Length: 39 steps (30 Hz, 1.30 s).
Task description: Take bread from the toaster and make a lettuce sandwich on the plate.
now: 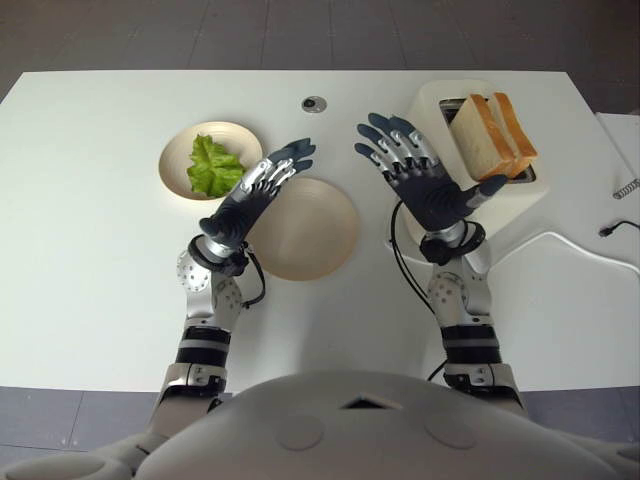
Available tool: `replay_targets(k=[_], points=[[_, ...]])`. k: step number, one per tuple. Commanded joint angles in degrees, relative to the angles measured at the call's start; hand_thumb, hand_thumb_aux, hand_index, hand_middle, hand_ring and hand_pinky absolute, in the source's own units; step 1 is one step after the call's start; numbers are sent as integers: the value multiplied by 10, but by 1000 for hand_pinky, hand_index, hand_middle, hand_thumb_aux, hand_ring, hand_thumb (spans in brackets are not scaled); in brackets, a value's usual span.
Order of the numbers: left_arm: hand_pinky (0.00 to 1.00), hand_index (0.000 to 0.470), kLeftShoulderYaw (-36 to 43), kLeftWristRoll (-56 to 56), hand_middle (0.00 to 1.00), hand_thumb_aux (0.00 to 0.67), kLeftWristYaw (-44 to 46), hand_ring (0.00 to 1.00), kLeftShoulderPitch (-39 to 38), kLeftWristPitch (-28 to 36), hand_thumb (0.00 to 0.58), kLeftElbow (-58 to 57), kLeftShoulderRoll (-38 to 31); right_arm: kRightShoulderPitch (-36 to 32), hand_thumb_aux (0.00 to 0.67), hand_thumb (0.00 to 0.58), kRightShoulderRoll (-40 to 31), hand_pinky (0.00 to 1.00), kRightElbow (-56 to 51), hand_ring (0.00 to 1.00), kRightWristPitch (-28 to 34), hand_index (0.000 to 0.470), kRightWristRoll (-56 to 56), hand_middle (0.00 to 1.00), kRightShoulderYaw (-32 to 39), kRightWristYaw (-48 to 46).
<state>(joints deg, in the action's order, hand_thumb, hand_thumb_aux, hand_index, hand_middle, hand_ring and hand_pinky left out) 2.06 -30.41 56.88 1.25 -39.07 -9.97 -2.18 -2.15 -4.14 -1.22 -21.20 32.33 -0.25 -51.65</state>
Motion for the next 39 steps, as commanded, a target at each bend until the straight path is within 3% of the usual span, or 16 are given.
replay_targets(k=[1,9,15,22,30,34,39], points=[[0,0,1,1,0,0,-8,0,1,5,0,3,0,-4,0,0,0,0,-15,0,-17,0,-28,0,4,7],[0,0,3,1,0,0,-15,0,2,5,0,2,0,-2,0,0,-1,0,-13,0,-26,0,-37,0,8,10],[0,0,-3,-18,0,0,-14,0,1,20,0,14,-2,10,0,0,-24,0,59,0,-35,0,-42,0,-10,30],[0,0,-2,-16,0,0,-14,0,0,19,0,14,1,5,0,0,-100,0,131,0,-34,0,-7,0,-114,78],[0,0,-3,-15,0,0,-14,0,6,19,0,11,1,25,0,0,-183,0,161,0,-72,0,-64,0,-231,132],[0,0,-3,-13,0,0,-14,0,10,19,0,7,2,17,0,0,-214,0,109,0,-102,0,-148,0,-260,164],[0,0,-4,-10,0,0,-12,0,10,14,0,5,2,-11,0,0,-264,0,-58,0,-160,0,-438,0,-238,299]])
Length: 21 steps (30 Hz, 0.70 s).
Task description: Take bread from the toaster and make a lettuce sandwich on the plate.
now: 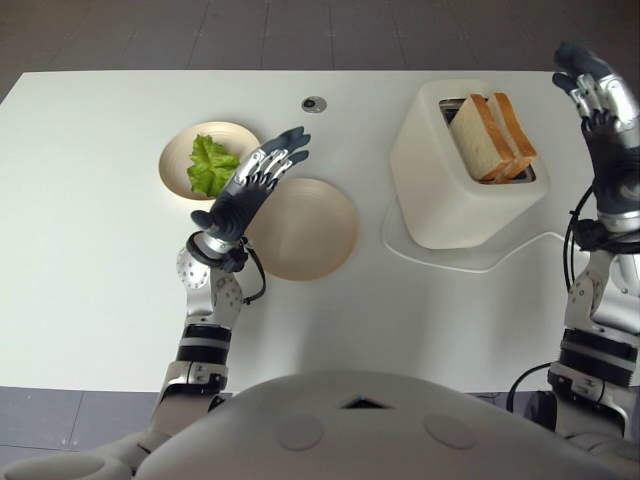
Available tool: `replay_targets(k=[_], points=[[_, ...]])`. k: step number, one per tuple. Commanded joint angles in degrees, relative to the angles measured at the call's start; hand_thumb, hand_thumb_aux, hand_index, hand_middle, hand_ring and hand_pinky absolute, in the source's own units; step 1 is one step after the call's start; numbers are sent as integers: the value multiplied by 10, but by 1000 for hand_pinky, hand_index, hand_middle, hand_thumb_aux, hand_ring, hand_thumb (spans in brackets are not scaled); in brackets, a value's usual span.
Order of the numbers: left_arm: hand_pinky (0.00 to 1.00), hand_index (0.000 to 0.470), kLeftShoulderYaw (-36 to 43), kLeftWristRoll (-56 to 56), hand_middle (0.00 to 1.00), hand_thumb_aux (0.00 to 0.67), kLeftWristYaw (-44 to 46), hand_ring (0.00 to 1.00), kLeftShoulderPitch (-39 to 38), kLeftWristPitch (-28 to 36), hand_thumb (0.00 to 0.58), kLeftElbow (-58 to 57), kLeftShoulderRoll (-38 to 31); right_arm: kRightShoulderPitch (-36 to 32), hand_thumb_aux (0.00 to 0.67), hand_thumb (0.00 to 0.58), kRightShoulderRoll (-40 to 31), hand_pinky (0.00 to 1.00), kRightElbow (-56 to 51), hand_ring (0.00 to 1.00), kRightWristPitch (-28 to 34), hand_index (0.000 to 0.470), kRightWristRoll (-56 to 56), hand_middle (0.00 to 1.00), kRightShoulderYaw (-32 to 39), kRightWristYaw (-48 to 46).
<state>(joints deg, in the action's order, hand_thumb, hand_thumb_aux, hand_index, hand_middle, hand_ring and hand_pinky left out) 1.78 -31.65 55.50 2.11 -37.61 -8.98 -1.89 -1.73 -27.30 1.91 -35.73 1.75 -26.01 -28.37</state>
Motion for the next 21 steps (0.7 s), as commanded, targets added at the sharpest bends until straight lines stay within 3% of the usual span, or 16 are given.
replay_targets(k=[1,5,21], points=[[0,0,-1,2,0,0,2,0,1,-1,0,-6,-1,-17,0,0,-42,0,-117,0,-15,0,-170,0,31,90],[0,0,0,2,0,0,1,0,0,-2,0,-6,-2,-22,0,0,-66,0,-176,0,-23,0,-234,0,64,151],[0,0,2,-1,0,0,4,0,-7,1,0,-4,-2,-5,0,0,-104,0,-179,0,-34,0,-186,0,80,221]])
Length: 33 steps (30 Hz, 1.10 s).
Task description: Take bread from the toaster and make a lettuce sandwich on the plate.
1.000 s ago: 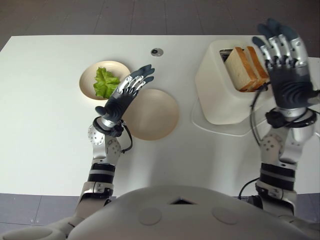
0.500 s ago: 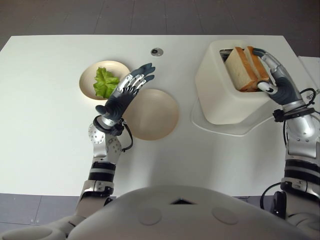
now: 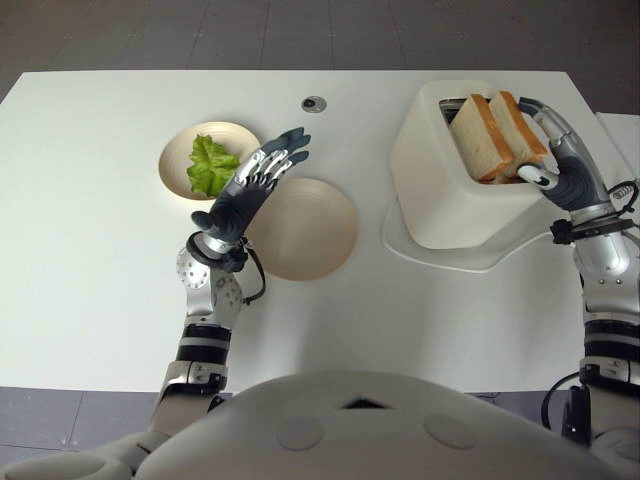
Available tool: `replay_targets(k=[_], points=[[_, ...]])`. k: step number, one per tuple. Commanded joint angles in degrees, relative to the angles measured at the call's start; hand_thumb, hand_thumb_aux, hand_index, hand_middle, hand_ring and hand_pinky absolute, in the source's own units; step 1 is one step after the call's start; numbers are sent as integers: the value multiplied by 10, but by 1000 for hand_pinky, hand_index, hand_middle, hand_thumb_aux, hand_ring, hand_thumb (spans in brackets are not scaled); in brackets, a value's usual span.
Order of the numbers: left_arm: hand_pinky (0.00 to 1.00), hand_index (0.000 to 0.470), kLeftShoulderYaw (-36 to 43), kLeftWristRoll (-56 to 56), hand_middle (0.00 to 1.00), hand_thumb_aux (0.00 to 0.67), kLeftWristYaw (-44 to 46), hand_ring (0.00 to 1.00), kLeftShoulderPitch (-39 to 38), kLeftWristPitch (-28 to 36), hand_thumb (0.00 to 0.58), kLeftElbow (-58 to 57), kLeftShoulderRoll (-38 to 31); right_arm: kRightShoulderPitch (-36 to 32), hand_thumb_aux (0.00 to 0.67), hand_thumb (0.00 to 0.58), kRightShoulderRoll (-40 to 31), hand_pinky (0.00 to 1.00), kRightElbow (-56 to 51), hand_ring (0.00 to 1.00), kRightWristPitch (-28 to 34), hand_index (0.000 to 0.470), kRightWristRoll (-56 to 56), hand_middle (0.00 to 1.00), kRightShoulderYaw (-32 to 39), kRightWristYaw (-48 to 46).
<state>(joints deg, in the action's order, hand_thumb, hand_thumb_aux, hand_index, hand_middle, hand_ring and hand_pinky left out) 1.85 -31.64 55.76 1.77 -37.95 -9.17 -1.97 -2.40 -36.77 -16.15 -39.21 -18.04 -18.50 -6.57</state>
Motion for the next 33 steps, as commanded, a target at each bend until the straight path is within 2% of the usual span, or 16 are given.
replay_targets(k=[1,12,18,19,20,21,23,24,29,32,33], points=[[0,0,1,-2,0,0,2,0,-4,5,0,-3,-1,1,0,0,-9,0,0,0,1,0,12,0,7,4],[0,0,1,-2,0,0,4,0,-4,6,0,-7,1,-14,0,0,-29,0,-88,0,-6,0,-10,0,32,41],[0,0,0,-3,0,0,7,0,-2,6,0,-11,0,-14,0,0,-34,0,-88,0,-10,0,-11,0,48,52],[0,0,-1,-3,0,0,7,0,-2,6,0,-11,0,-14,13,23,-35,0,-87,0,-11,9,-10,0,50,53],[0,0,-1,-3,0,0,7,0,-1,6,0,-11,0,-14,142,220,-36,0,-85,0,-12,100,-10,0,52,54],[0,0,-1,-3,0,0,7,0,-1,6,0,-11,0,-13,334,434,-36,0,-81,0,-15,234,-7,0,54,54],[0,0,-1,-3,0,0,8,0,0,5,0,-11,1,-14,423,501,-36,0,-73,0,-19,297,0,0,58,54],[0,0,-1,-2,0,0,8,0,1,5,0,-12,1,-14,499,542,-35,43,-70,43,-22,350,5,43,60,52],[0,0,-1,-1,0,0,7,0,3,4,0,-14,2,-11,670,580,-38,204,-48,204,-25,470,28,204,59,43],[0,0,0,-1,0,0,7,0,5,4,0,-16,4,-9,670,580,-36,294,-30,294,-23,470,43,294,53,37],[0,0,0,0,0,0,7,0,6,3,0,-17,5,-13,670,580,-34,357,-26,357,-26,470,50,357,48,41]])
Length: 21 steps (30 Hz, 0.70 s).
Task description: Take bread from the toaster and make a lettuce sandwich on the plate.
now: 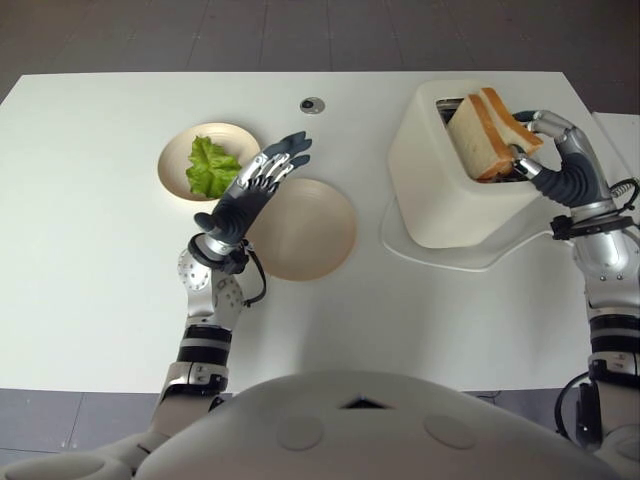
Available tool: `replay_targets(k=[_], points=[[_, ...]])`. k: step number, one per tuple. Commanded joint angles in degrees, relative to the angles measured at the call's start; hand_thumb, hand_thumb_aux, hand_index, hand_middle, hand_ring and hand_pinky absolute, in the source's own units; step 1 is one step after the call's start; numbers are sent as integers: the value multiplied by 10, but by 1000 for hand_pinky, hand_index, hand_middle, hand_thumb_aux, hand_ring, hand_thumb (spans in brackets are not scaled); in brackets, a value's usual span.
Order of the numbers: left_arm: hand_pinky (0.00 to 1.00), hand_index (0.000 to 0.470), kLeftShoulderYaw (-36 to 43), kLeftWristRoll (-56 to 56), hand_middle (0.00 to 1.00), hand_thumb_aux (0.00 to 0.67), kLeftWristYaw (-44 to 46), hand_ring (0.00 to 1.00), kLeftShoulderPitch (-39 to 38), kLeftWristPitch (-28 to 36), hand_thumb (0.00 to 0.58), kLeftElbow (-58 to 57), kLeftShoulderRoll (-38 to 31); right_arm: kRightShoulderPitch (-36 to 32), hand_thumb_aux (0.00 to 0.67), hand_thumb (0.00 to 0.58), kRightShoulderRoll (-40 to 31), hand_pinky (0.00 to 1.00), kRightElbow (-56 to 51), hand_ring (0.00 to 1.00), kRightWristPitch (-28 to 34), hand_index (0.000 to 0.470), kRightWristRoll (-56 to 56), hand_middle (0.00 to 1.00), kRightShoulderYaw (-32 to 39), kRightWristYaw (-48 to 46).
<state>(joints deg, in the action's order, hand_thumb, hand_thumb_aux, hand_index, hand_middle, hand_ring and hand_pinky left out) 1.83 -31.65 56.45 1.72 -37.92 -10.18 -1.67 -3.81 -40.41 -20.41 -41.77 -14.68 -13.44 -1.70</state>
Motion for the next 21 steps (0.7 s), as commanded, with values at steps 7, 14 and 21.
replay_targets(k=[7,14,21], points=[[0,0,-23,-31,0,0,-13,0,19,27,0,15,-7,-41,670,580,35,988,32,988,-13,470,35,988,-39,58],[0,0,-95,292,0,0,-267,0,96,-45,0,-106,-56,-56,670,580,63,1000,64,1000,-22,470,66,1000,-67,87],[0,0,-96,573,0,0,-491,0,111,22,0,-137,-185,-44,670,580,99,1000,161,1000,-17,470,236,1000,-50,17]])
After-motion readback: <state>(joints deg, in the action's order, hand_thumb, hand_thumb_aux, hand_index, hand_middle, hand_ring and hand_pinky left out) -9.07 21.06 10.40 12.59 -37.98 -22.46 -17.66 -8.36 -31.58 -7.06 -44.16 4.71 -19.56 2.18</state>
